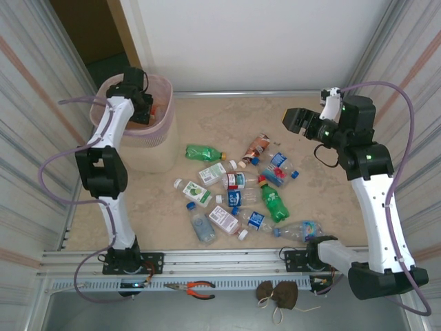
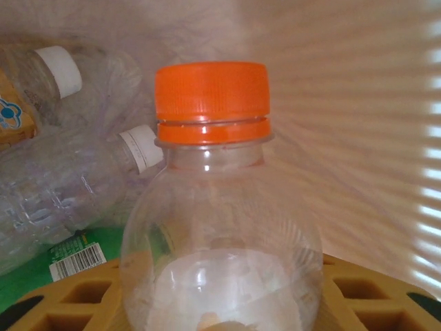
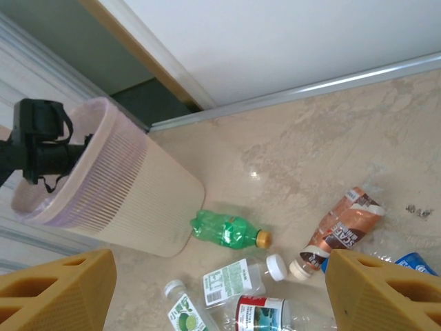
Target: Put the plastic bottles in the bin
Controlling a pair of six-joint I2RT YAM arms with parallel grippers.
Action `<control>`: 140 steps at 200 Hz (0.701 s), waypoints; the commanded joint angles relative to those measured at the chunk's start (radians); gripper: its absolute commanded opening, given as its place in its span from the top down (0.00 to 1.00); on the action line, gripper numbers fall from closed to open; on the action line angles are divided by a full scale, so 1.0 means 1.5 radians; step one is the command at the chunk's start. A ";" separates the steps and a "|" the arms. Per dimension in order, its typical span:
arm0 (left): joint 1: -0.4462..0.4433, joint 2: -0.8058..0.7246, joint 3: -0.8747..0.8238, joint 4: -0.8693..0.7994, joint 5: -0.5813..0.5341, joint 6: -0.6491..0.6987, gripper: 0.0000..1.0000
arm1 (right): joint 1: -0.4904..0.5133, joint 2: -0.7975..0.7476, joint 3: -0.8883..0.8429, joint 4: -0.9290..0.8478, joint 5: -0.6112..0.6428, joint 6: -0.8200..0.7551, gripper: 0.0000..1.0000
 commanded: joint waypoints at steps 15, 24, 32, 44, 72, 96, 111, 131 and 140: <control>0.005 0.022 -0.020 0.013 0.014 -0.030 0.47 | -0.009 0.003 -0.013 0.006 -0.016 0.015 0.22; 0.005 0.022 -0.023 0.012 0.015 -0.030 0.45 | -0.008 0.005 -0.016 0.004 -0.016 0.014 0.22; 0.005 0.021 -0.025 0.013 0.015 -0.031 0.44 | -0.009 0.007 -0.019 0.003 -0.019 0.013 0.22; 0.005 0.017 -0.027 0.013 0.016 -0.030 0.41 | -0.009 0.011 -0.024 0.002 -0.022 0.012 0.22; 0.005 0.007 -0.020 0.013 0.015 -0.029 0.32 | -0.008 0.017 -0.029 -0.004 -0.023 0.010 0.22; 0.004 -0.003 -0.015 0.013 0.016 -0.030 0.30 | -0.009 0.024 -0.032 -0.007 -0.023 0.008 0.22; 0.004 -0.009 -0.011 0.013 0.019 -0.031 0.29 | -0.009 0.029 -0.035 -0.008 -0.020 0.007 0.22; 0.003 -0.019 -0.004 0.013 0.019 -0.032 0.28 | -0.008 0.037 -0.038 -0.012 -0.016 0.005 0.22; 0.002 -0.024 -0.001 0.012 0.020 -0.033 0.28 | -0.008 0.042 -0.039 -0.014 -0.014 0.005 0.23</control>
